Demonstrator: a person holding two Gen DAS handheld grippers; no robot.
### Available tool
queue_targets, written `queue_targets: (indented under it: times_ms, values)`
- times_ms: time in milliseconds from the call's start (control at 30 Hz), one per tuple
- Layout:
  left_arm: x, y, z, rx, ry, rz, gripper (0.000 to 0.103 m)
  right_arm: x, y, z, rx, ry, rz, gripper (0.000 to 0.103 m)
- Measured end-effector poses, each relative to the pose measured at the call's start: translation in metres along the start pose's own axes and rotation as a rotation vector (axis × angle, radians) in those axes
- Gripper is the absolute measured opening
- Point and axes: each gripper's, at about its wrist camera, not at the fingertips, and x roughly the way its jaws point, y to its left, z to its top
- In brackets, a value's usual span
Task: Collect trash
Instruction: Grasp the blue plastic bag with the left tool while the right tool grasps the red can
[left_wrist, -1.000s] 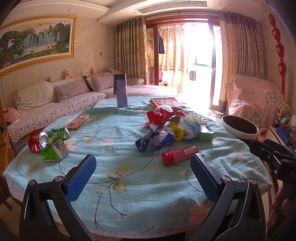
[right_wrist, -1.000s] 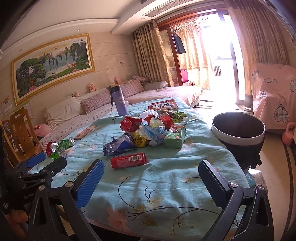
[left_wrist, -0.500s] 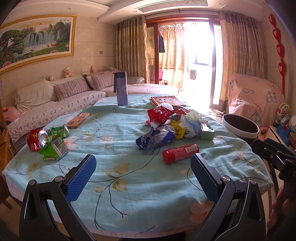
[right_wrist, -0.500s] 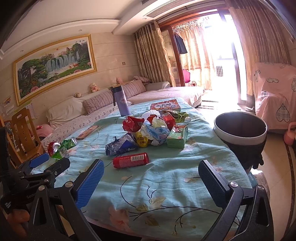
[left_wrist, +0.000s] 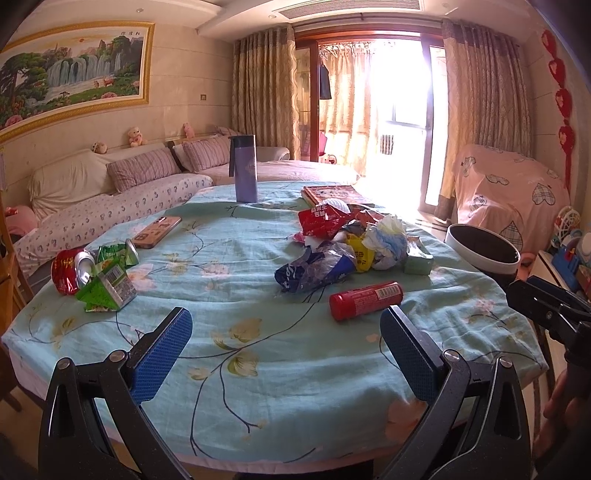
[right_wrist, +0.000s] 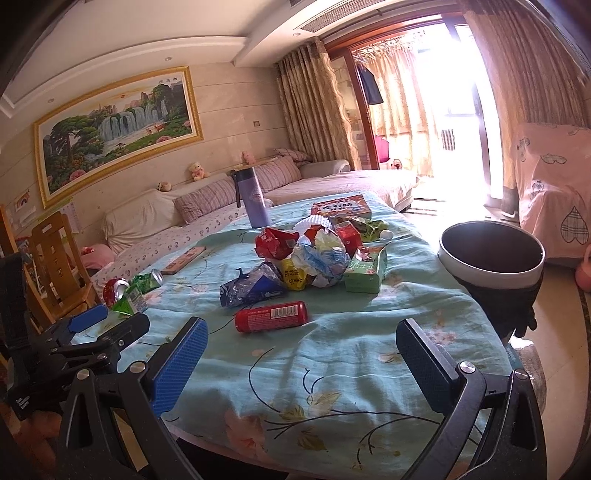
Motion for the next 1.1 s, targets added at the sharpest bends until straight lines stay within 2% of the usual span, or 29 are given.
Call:
queue_targets:
  times_ms: [200, 433, 633, 1000, 1100]
  values:
    - [0.013, 0.006, 0.002, 0.005, 0.038, -0.007, 0.103, 0.014, 0.003, 0.001, -0.04, 0.047, 0.075, 0.102]
    - [0.048, 0.011, 0.012, 0.062, 0.137, -0.072, 0.103, 0.046, 0.009, 0.002, -0.143, 0.151, 0.167, 0.102]
    - [0.087, 0.02, 0.028, 0.073, 0.217, -0.144, 0.103, 0.08, 0.02, 0.005, -0.295, 0.24, 0.25, 0.102]
    - [0.171, 0.021, 0.049, 0.147, 0.349, -0.241, 0.103, 0.158, 0.026, 0.023, -0.469, 0.448, 0.369, 0.1]
    - [0.192, 0.018, 0.054, 0.175, 0.374, -0.266, 0.1, 0.176, 0.029, 0.023, -0.513, 0.485, 0.395, 0.095]
